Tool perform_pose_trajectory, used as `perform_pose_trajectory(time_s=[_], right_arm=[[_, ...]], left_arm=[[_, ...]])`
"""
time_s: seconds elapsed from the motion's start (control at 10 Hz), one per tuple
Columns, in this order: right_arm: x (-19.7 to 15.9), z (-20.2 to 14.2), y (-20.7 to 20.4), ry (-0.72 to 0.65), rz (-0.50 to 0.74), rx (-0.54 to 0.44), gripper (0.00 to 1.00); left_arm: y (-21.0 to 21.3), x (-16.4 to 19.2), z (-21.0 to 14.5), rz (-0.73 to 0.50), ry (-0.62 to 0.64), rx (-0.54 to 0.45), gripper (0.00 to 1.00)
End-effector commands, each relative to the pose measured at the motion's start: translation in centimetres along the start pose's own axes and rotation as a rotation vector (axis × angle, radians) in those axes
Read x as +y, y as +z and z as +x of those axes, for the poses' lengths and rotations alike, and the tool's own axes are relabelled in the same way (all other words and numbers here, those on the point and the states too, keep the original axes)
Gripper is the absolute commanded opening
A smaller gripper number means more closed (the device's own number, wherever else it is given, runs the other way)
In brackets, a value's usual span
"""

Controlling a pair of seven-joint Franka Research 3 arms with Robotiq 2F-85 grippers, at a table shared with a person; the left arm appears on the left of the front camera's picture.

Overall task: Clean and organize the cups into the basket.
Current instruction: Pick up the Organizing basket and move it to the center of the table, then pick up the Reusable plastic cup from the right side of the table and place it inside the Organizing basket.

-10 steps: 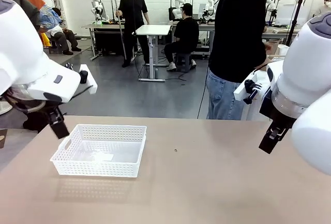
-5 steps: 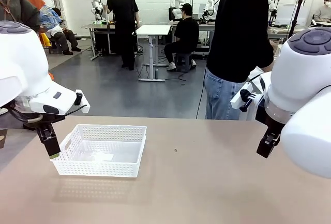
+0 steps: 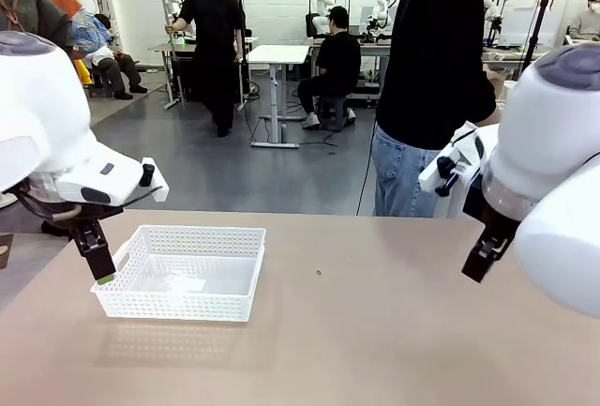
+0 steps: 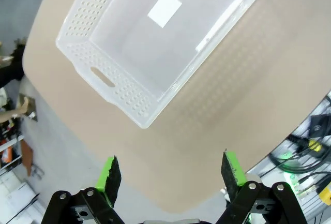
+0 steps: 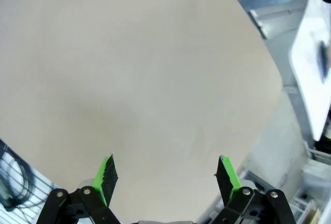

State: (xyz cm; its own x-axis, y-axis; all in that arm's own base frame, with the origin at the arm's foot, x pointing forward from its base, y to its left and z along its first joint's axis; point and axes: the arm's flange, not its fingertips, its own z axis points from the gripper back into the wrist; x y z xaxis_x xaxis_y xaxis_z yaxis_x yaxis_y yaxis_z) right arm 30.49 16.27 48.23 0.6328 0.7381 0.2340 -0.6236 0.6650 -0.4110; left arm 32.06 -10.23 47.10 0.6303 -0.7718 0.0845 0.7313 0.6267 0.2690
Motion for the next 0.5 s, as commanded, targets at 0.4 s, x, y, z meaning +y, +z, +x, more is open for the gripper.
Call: perform_pose_trajectory(time_s=[0.4], right_arm=[[-17.0,-13.0,-1.2,-0.678,1.288,-0.564,1.00]], left_arm=[[5.2,13.0,-10.3,-0.960,0.336,-0.609,1.00]])
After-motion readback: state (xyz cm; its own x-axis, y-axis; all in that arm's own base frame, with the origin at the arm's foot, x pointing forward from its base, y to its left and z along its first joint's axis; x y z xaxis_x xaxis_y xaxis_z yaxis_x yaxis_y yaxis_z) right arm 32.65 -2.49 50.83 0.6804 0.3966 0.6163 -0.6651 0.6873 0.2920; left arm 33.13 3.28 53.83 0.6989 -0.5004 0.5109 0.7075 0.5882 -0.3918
